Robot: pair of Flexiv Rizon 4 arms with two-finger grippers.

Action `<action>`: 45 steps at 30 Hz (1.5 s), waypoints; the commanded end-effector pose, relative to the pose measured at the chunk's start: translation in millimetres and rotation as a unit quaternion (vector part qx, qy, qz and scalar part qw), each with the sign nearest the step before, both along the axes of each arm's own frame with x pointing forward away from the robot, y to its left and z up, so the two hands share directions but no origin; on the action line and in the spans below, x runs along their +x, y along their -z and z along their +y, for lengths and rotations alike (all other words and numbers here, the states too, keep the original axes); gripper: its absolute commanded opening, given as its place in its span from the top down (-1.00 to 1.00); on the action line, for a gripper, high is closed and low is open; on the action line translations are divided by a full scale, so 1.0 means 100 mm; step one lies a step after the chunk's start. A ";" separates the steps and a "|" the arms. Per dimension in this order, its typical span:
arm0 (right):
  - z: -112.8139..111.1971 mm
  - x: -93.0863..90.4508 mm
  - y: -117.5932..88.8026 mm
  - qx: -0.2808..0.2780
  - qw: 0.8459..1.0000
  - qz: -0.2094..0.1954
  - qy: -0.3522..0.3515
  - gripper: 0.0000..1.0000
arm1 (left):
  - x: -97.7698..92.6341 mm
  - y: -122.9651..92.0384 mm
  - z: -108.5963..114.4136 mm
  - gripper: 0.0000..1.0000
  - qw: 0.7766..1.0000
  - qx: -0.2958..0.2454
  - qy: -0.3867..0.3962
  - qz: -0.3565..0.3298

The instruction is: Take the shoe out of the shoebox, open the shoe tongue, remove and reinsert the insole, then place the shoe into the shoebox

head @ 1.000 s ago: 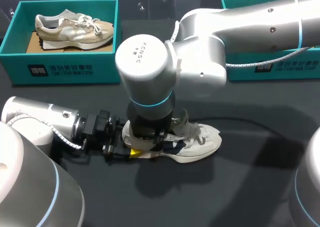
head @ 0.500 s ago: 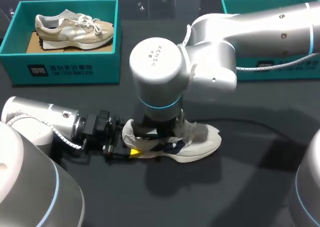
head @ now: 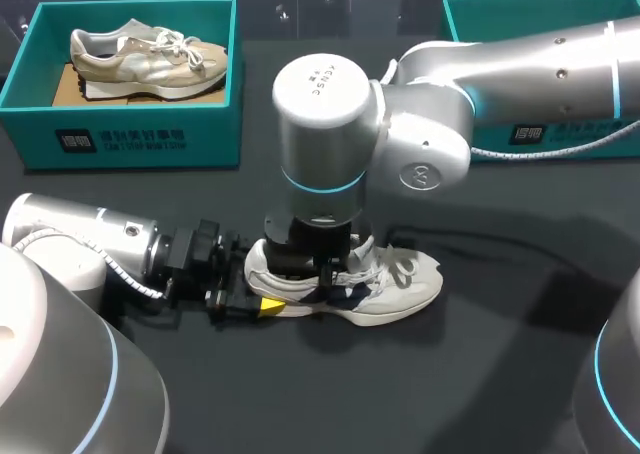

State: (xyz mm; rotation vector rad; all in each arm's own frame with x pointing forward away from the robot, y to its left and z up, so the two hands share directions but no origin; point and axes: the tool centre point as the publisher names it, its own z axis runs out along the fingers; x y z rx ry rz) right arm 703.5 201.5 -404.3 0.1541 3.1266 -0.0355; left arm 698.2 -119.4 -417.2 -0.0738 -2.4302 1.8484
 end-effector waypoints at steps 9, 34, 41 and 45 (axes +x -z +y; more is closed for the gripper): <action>-0.06 -0.08 0.11 0.030 0.999 -0.017 0.017 1.00 | 0.01 0.02 0.00 1.00 1.000 0.000 -0.001 -0.001; -0.22 -0.01 -0.29 0.187 0.970 -0.154 0.020 1.00 | 0.01 0.02 0.00 1.00 1.000 0.000 -0.001 -0.001; -0.26 0.02 -0.32 0.218 0.961 -0.165 0.032 1.00 | 0.01 0.02 0.00 1.00 1.000 0.000 -0.001 -0.001; -0.30 0.02 -0.32 0.230 0.957 -0.171 0.038 1.00 | 0.01 0.02 0.00 1.00 1.000 0.000 -0.001 -0.001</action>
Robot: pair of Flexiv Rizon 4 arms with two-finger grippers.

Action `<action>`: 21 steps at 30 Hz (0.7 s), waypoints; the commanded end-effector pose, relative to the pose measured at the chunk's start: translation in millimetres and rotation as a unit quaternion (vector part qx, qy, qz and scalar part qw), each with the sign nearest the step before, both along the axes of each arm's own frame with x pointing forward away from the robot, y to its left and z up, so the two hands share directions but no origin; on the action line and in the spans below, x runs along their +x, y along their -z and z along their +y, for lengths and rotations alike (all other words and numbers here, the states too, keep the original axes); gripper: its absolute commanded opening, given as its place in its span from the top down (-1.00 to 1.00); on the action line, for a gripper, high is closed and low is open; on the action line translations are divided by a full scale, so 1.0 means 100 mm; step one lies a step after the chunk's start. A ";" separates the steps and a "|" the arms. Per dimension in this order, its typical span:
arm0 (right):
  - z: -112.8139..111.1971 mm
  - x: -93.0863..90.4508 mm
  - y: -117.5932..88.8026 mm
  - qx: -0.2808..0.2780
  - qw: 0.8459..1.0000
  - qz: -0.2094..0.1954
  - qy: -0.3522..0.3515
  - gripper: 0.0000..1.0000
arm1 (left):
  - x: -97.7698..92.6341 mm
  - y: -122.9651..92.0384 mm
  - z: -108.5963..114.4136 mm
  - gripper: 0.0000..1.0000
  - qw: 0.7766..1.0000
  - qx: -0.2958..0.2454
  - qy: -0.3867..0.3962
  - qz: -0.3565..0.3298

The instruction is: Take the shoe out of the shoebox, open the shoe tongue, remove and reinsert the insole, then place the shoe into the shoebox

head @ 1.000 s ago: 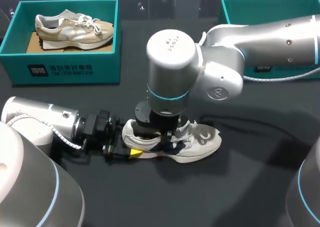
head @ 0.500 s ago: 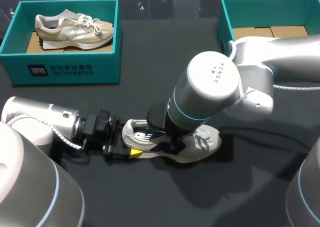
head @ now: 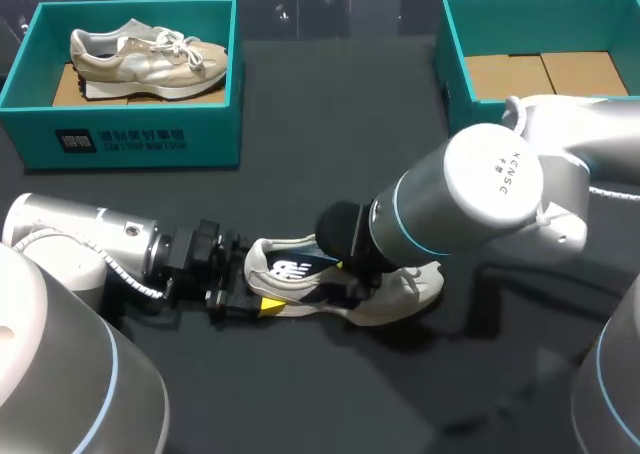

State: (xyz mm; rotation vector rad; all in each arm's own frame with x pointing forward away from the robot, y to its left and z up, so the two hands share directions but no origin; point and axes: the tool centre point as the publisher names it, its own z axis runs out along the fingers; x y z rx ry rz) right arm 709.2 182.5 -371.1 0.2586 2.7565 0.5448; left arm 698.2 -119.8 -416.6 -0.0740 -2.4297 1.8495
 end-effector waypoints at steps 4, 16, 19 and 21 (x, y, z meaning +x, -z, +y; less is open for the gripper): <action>-0.18 -0.05 0.02 0.048 0.999 -0.009 -0.002 1.00 | 0.01 0.02 0.00 1.00 1.000 0.001 -0.001 -0.001; -0.16 0.01 -0.06 0.062 0.997 -0.023 -0.038 1.00 | 0.01 0.02 0.00 1.00 1.000 0.001 -0.001 -0.001; -0.13 0.02 -0.09 0.068 0.996 -0.033 -0.053 1.00 | 0.01 0.02 0.00 1.00 1.000 0.001 -0.001 -0.001; -0.14 0.01 -0.10 0.071 0.995 -0.038 -0.054 1.00 | 0.01 0.02 0.00 1.00 1.000 0.001 -0.001 -0.001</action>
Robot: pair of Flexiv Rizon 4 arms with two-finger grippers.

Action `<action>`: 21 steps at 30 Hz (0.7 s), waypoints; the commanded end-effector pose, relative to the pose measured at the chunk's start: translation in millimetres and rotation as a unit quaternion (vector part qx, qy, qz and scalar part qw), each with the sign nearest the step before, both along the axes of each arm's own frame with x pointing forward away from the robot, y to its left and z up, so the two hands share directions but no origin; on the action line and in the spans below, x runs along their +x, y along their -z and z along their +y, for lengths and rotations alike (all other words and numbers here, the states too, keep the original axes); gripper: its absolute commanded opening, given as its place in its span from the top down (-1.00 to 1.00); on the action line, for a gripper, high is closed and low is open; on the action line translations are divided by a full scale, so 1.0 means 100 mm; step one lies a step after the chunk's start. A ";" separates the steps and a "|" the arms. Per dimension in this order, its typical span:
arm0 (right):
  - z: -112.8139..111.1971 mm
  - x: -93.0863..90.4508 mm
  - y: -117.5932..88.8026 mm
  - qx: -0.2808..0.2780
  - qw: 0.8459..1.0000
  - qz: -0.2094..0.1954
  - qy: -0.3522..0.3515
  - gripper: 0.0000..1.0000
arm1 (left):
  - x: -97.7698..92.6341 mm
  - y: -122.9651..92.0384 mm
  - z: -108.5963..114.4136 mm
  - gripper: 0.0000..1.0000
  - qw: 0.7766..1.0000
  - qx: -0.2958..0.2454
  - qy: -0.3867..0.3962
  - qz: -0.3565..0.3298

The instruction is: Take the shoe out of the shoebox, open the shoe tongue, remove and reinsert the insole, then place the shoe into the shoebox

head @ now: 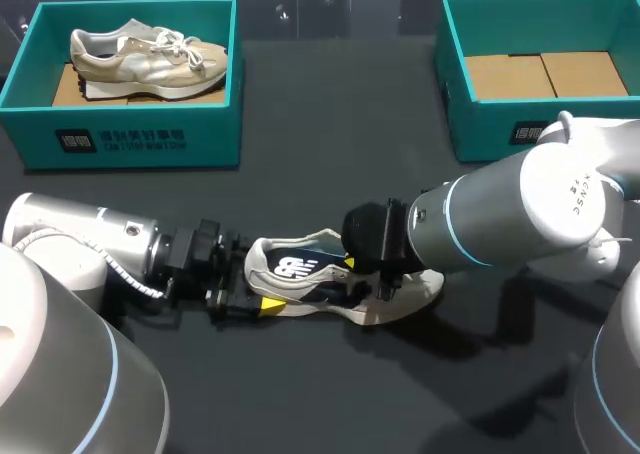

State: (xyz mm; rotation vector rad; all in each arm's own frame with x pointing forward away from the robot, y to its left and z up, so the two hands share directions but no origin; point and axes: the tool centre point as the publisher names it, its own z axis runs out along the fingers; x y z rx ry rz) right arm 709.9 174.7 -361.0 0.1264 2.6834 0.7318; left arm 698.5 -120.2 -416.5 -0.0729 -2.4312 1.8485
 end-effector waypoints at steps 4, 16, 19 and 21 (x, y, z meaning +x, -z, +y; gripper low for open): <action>-0.11 -0.03 0.00 0.019 1.000 -0.004 0.002 1.00 | 0.00 0.02 0.01 1.00 1.000 0.000 -0.001 -0.001; 0.07 0.06 -0.05 -0.088 0.993 0.083 0.005 0.70 | 0.00 0.02 0.01 1.00 1.000 0.000 -0.001 -0.001; 0.11 0.09 -0.06 -0.121 0.987 0.107 0.011 0.40 | 0.00 0.02 0.01 1.00 1.000 0.000 -0.001 -0.001; 0.13 0.09 -0.05 -0.139 0.983 0.121 0.016 0.40 | 0.00 0.02 0.01 1.00 1.000 0.000 -0.001 -0.001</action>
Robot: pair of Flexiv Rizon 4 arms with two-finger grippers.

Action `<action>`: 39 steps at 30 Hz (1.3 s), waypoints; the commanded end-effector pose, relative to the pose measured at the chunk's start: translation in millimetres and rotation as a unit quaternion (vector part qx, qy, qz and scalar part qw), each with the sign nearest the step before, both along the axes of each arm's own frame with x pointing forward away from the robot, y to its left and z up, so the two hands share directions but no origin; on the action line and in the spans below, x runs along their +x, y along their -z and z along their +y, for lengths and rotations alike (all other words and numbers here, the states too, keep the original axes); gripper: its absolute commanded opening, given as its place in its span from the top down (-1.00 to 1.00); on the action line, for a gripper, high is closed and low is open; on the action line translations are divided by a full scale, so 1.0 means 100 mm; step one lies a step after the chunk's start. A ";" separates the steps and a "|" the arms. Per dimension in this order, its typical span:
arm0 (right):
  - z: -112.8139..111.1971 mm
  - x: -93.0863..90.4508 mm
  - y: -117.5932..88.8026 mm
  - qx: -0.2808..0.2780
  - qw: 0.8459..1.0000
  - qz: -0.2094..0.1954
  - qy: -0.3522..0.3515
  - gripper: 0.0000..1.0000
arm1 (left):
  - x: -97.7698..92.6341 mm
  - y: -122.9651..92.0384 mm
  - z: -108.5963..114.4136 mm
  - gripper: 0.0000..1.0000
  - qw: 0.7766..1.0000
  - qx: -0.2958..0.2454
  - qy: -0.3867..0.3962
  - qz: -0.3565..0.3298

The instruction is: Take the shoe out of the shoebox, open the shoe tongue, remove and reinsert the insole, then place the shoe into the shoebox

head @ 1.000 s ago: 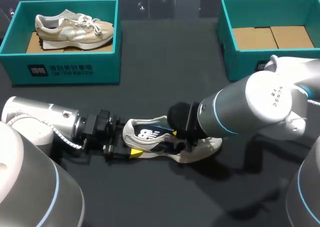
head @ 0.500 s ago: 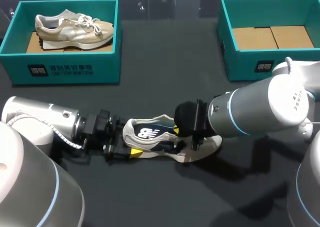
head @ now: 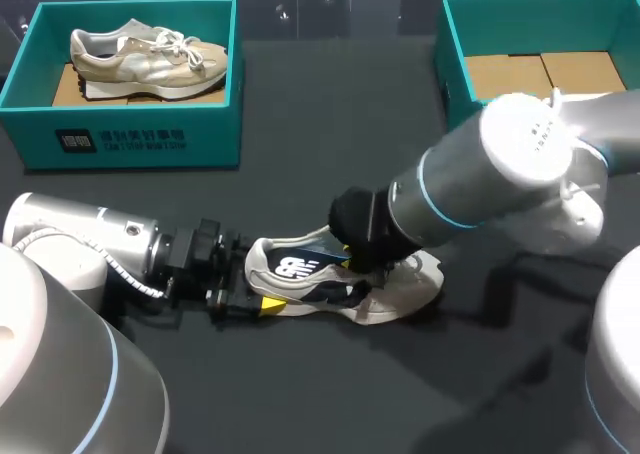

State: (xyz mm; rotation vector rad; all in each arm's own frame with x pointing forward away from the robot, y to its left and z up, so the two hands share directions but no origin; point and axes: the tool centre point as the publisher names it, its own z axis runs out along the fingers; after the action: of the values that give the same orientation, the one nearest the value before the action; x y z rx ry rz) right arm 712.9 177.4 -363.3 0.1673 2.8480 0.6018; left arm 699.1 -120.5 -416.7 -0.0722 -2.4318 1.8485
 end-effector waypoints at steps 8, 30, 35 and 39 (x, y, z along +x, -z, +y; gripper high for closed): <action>0.18 0.05 -0.07 -0.135 0.985 0.103 0.018 0.39 | 0.00 0.02 0.01 1.00 1.000 0.000 -0.001 -0.001; 0.32 -0.08 0.02 -0.165 0.973 0.156 0.035 0.23 | 0.00 0.02 0.01 1.00 1.000 0.000 -0.001 -0.001; 0.35 -0.05 0.07 -0.163 0.976 0.142 0.039 0.19 | 0.00 0.02 0.01 1.00 1.000 0.000 -0.001 -0.001; 0.37 -0.04 0.12 -0.165 0.978 0.117 0.048 0.17 | 0.00 0.02 0.01 1.00 1.000 0.000 -0.001 -0.001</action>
State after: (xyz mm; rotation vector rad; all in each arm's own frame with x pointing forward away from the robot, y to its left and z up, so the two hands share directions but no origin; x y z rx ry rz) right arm 712.2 209.4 -369.7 0.3296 3.1171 0.0994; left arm 699.3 -120.1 -416.9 -0.0714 -2.4316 1.8486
